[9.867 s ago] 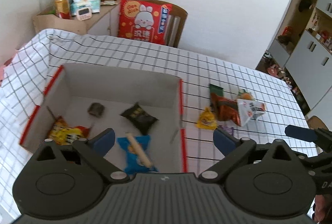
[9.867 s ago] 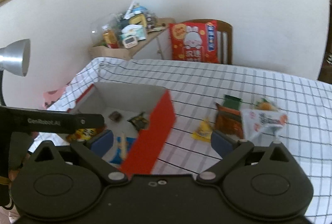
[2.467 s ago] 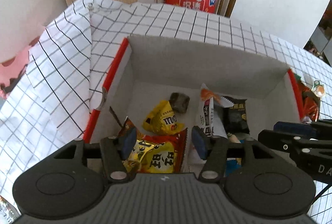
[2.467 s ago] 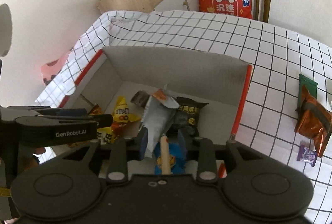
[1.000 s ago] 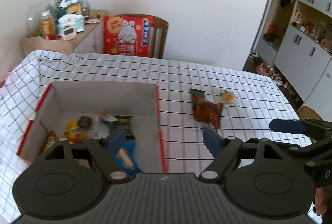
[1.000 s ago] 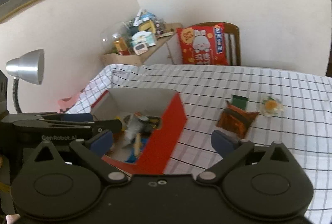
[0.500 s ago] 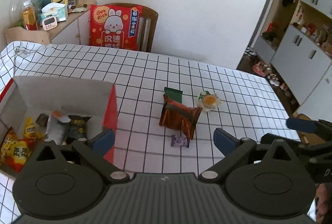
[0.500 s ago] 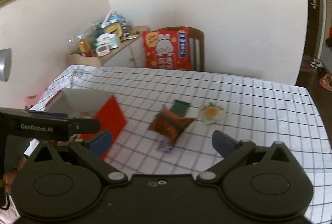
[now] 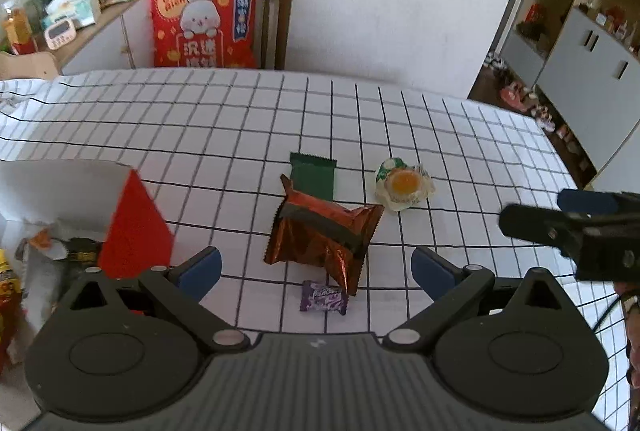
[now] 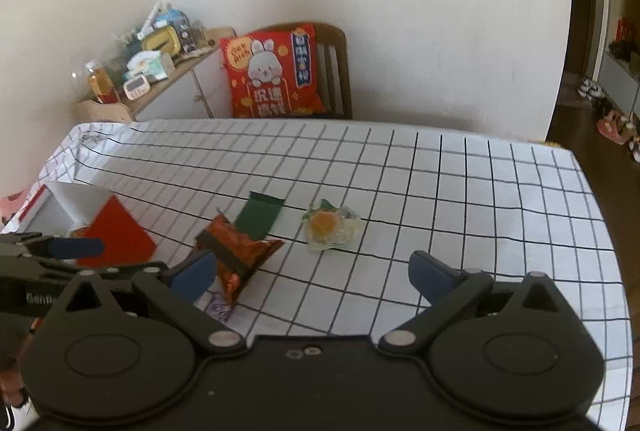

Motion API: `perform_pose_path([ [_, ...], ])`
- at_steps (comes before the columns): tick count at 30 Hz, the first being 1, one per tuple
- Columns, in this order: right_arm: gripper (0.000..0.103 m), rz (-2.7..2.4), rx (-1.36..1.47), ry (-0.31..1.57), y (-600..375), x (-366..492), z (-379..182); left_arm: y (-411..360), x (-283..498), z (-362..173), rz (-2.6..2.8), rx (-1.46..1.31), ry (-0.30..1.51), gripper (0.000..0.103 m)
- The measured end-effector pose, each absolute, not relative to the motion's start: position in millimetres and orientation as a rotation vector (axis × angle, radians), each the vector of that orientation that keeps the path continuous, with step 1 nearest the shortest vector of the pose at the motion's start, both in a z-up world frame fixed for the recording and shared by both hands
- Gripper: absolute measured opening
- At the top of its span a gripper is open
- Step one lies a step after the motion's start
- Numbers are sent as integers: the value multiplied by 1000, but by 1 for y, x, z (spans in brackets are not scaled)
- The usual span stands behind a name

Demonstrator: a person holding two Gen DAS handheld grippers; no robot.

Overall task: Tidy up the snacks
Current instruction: 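Grasp the brown-orange bag with the left tool while the right grasps the round candy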

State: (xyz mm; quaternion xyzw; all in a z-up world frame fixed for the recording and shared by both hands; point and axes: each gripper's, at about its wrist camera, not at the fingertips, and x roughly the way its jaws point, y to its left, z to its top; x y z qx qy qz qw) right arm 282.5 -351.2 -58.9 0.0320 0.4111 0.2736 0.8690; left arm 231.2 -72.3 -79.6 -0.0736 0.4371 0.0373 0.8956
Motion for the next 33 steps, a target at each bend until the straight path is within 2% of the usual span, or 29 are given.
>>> perform_pose_path([
  [22, 98, 616, -25, 1024, -284, 382, -144, -76, 307, -147, 69, -76, 1054, 102],
  [29, 87, 625, -69, 1007, -275, 385, -154, -79, 314, -158, 75, -72, 1059, 99],
  [31, 81, 630, -82, 993, -274, 383, -153, -79, 316, -160, 61, -86, 1067, 91],
  [33, 71, 633, -94, 981, -274, 381, -152, -81, 318, -161, 67, -80, 1067, 90],
])
